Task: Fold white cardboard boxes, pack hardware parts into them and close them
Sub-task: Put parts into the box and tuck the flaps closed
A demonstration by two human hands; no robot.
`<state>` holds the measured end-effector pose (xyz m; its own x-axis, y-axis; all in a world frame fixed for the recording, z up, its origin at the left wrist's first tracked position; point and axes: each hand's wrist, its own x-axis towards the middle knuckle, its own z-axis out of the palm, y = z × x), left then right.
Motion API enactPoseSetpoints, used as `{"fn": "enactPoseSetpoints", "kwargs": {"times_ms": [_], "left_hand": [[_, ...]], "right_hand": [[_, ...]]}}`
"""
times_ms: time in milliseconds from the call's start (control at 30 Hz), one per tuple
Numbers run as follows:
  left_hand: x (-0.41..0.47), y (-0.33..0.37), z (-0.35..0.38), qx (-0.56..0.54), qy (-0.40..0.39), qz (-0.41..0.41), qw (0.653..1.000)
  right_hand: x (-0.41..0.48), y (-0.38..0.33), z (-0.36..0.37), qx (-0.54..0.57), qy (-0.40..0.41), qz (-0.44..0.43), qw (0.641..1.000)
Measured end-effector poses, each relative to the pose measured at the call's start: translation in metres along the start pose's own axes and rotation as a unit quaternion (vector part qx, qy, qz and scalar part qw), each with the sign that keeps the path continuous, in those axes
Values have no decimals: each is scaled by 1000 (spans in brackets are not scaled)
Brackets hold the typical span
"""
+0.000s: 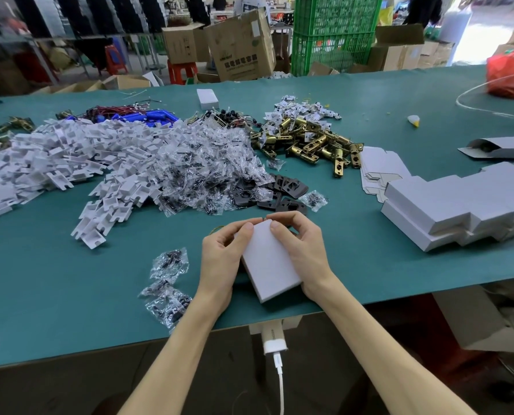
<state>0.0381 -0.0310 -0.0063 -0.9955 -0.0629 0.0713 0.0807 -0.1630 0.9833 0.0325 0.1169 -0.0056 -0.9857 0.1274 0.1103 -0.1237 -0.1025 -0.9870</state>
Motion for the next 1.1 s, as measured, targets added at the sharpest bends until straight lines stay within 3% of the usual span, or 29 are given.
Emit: {"fn": "enactPoseSetpoints", "kwargs": {"times_ms": [433,533,600,700,767,833,1100], "left_hand": [[4,-2,0,-20,15,11,1000],[4,-3,-2,-22,17,9,1000],[4,-3,-4,-31,11,8,999],[4,-2,-5,-43,2,7,999],[3,-3,-4,-45,-1,7,999],[3,-3,-3,-47,-6,9,999],[4,-3,1,-19,-6,9,1000]], "right_hand": [[-1,-6,2,-3,53,10,999],[-4,-13,4,-109,48,-10,993],[-12,-20,7,-242,13,-54,969],[-31,-28,14,-422,-77,-87,899],[-40,-29,16,-471,-110,-76,872],[-41,-33,11,-476,-121,-63,869],[-10,-47,-75,-538,-4,-21,843]]}}
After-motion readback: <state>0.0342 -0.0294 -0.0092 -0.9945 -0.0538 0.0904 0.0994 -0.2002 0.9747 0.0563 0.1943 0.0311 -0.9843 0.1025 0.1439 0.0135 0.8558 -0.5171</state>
